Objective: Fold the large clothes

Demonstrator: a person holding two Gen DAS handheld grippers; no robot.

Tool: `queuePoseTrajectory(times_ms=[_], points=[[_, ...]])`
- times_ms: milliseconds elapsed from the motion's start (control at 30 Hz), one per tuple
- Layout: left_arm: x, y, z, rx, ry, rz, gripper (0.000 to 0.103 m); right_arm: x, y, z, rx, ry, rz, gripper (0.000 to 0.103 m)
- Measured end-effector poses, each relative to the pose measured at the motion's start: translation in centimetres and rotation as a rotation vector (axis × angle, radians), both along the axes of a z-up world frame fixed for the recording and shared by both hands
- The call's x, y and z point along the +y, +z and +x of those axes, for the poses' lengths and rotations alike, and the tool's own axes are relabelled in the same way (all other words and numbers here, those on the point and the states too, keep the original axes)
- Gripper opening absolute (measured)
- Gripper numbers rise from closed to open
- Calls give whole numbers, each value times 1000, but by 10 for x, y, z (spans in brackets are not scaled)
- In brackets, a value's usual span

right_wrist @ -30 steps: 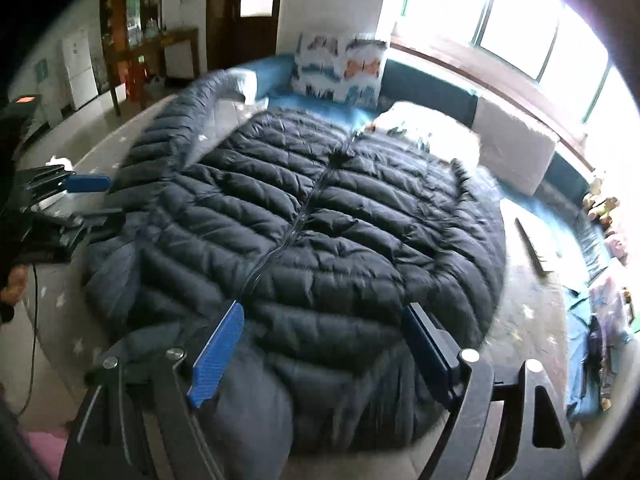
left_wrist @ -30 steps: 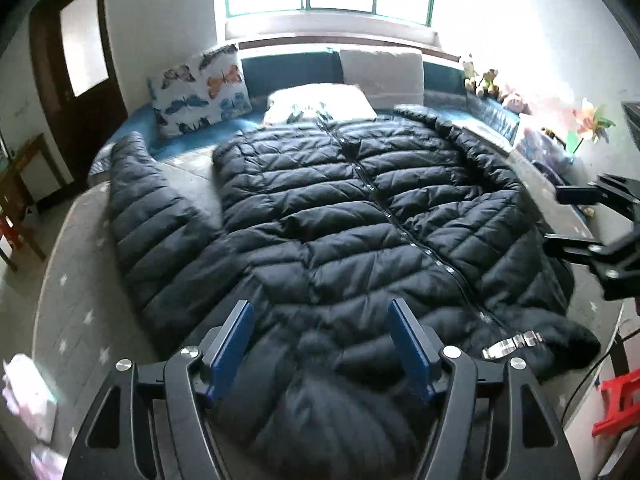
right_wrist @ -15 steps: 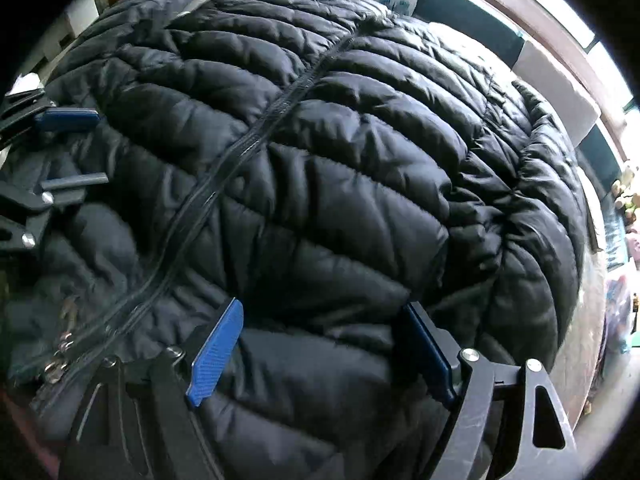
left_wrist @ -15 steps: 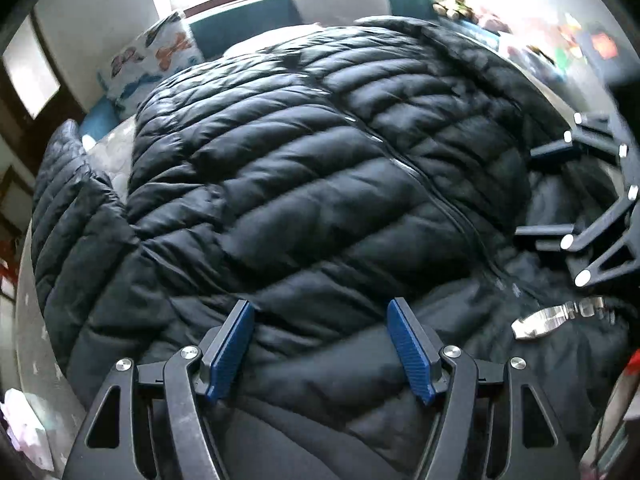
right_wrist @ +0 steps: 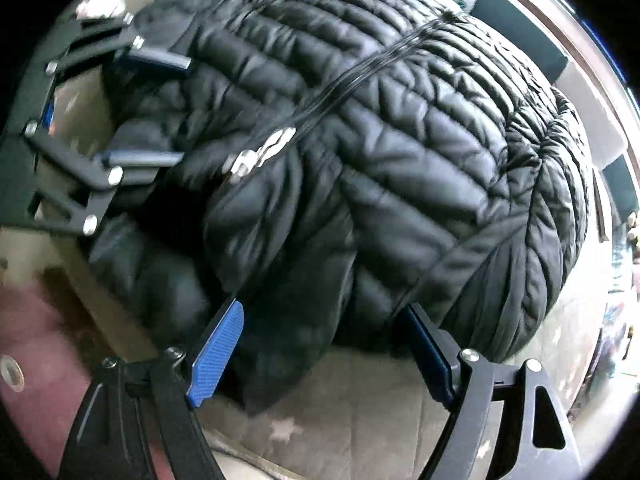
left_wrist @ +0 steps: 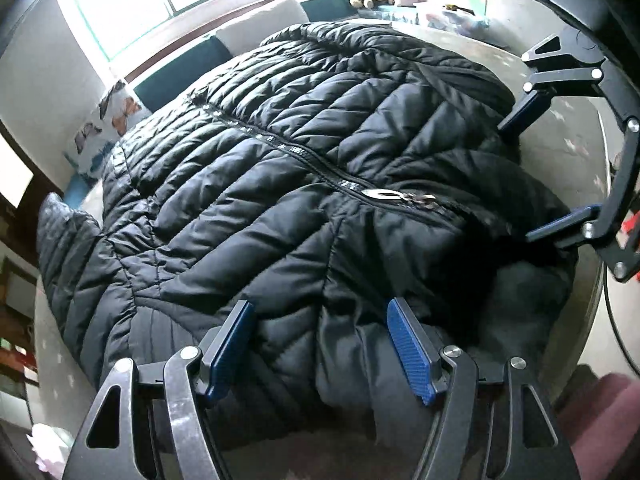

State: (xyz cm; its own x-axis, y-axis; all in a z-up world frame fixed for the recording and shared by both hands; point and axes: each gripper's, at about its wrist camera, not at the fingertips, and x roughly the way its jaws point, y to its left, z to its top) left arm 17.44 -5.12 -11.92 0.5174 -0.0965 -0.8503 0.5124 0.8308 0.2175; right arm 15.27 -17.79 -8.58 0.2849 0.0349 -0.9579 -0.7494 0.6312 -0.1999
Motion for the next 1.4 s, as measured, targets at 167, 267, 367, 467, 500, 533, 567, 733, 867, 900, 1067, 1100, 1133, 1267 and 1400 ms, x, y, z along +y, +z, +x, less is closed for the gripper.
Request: queuePoseTrajectory(times_ms=[167, 267, 367, 467, 500, 533, 567, 733, 867, 900, 1067, 1100, 1133, 1267, 1400], points=[[12, 37, -2, 11, 2, -75, 73, -6, 17, -19, -52, 14, 0, 89], [18, 65, 7, -39, 20, -108, 74, -14, 43, -10, -49, -5, 73, 89], [21, 81, 30, -64, 65, -140, 75, -27, 68, 18, -51, -48, 99, 89], [17, 76, 62, -39, 87, -153, 75, -44, 87, 50, -49, -126, 145, 89], [16, 74, 72, -25, 89, -154, 75, -46, 89, 66, -51, -155, 165, 89], [15, 70, 81, -9, 97, -155, 75, -58, 95, 83, -33, -195, 200, 89], [12, 63, 93, 17, 111, -154, 75, -67, 98, 101, -12, -225, 237, 89], [-8, 30, 119, 95, 75, -177, 75, -110, 119, 172, -80, -373, 276, 89], [-24, 6, 113, 117, 14, -150, 75, -144, 111, 240, -77, -511, 370, 89], [-25, 2, 113, 115, 12, -145, 75, -153, 103, 260, -62, -551, 395, 89], [-21, -3, 115, 138, 19, -194, 75, -195, 62, 328, -13, -734, 524, 89], [-21, -4, 115, 138, 20, -198, 75, -201, 52, 339, -4, -757, 553, 89], [-21, -4, 115, 135, 17, -200, 75, -202, 46, 347, 4, -773, 564, 89], [-20, -5, 115, 132, 17, -203, 76, -210, 16, 376, 43, -834, 686, 89], [-19, -6, 114, 121, 18, -199, 79, -207, 18, 388, 28, -812, 820, 87]])
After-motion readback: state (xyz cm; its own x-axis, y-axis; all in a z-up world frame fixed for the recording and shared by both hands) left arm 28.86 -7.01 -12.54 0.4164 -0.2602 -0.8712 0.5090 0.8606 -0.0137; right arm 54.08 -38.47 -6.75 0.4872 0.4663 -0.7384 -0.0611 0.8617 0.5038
